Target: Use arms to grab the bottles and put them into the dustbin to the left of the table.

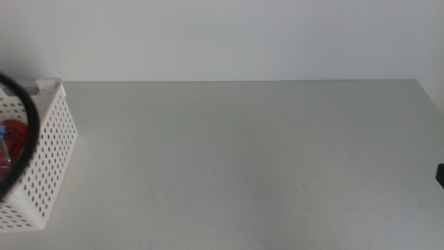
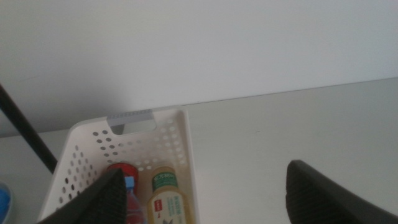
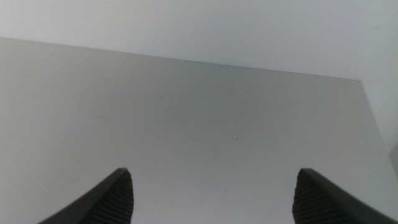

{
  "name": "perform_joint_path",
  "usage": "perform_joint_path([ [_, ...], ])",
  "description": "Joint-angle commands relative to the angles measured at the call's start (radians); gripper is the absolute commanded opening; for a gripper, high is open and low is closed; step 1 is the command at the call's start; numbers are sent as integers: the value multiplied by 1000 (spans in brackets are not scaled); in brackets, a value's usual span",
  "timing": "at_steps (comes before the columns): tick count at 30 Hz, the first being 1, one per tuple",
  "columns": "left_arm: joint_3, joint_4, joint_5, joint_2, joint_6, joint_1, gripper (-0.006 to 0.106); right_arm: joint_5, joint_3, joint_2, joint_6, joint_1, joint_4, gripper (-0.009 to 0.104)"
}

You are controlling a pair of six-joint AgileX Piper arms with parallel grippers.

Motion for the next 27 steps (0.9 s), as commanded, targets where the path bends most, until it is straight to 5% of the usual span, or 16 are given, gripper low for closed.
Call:
perform_joint_path([
  [1,87,44,-161,-80,-14,-3,84,-67,38,-77,-9,-75,-7,66],
  [16,694,11,-176,-629,-14,8,84,-70,389,-431,-9,-179,41,66],
  [27,782,-56,-224,-637,-14,52,84,-44,407,-544,-9,-179,42,66],
])
